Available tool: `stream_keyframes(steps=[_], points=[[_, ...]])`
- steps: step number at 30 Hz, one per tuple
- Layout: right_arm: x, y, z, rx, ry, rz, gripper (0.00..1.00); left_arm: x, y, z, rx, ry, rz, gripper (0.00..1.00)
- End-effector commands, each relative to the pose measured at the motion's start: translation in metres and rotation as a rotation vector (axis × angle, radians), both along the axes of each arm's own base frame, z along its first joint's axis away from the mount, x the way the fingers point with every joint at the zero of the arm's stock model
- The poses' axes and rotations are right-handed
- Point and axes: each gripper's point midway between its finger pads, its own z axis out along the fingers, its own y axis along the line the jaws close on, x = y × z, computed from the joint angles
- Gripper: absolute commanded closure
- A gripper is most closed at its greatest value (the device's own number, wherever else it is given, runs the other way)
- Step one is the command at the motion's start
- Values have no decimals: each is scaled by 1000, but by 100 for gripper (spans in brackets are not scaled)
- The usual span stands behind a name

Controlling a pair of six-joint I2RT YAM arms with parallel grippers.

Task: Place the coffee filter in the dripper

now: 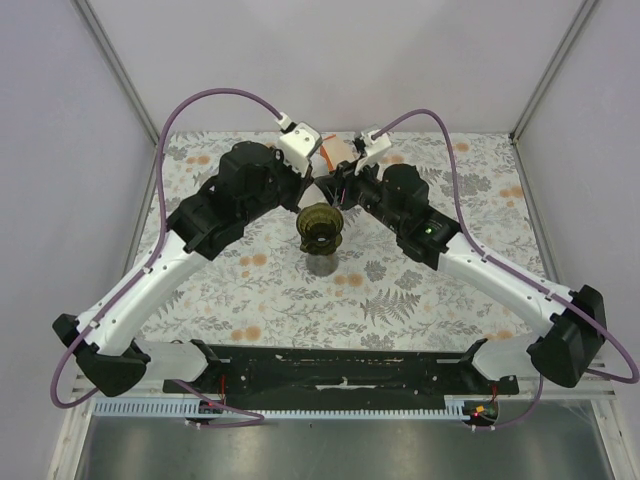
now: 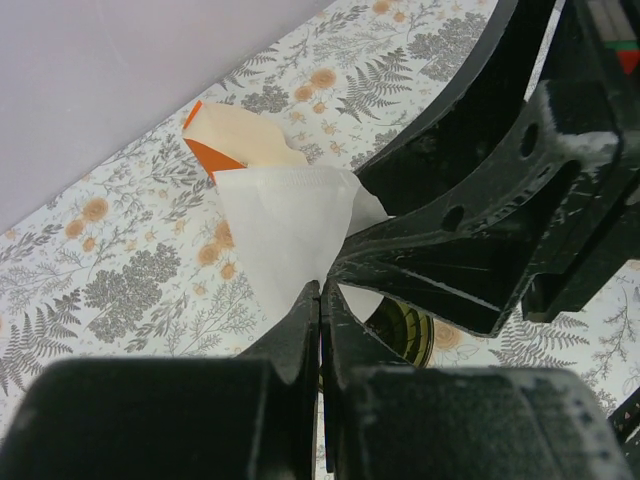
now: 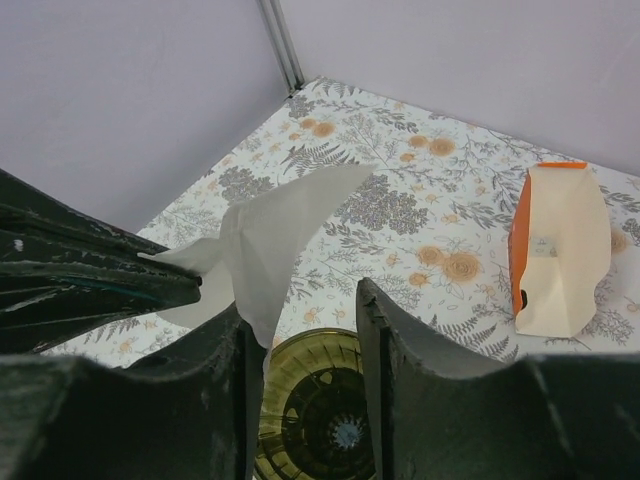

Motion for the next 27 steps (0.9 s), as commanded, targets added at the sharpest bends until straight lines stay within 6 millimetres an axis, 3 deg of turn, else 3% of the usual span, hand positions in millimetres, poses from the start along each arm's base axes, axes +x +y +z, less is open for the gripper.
stream_keyframes(steps=[1,2,4,6,7,11,15,16,19,21,24,27], points=[[4,6,10,78,-9,-5,54,-1,-6,24,-91,-8,-2,98],[7,5,8,81,1,-20,59,0,-6,24,-91,-8,2,98],[12,-5,3,77,28,-87,82,1,-3,22,-77,-8,15,98],[17,-19,0,59,35,-158,98,6,5,19,-50,-20,51,98],[18,-26,1,54,31,-186,100,9,11,17,-27,-33,75,98],[21,-41,-5,10,47,-236,100,24,29,12,98,-125,141,98],[14,-23,-6,20,94,-154,100,24,23,3,193,-175,62,98],[12,-18,-3,34,99,-132,100,20,18,-2,206,-174,31,95],[6,1,6,67,113,-70,100,9,4,-15,214,-157,-33,67],[3,7,12,82,118,-45,100,12,5,-14,202,-157,-12,55],[-1,9,18,93,119,-25,100,18,11,-7,197,-182,45,44],[-3,9,21,105,120,-20,100,19,13,-3,173,-185,69,39]])
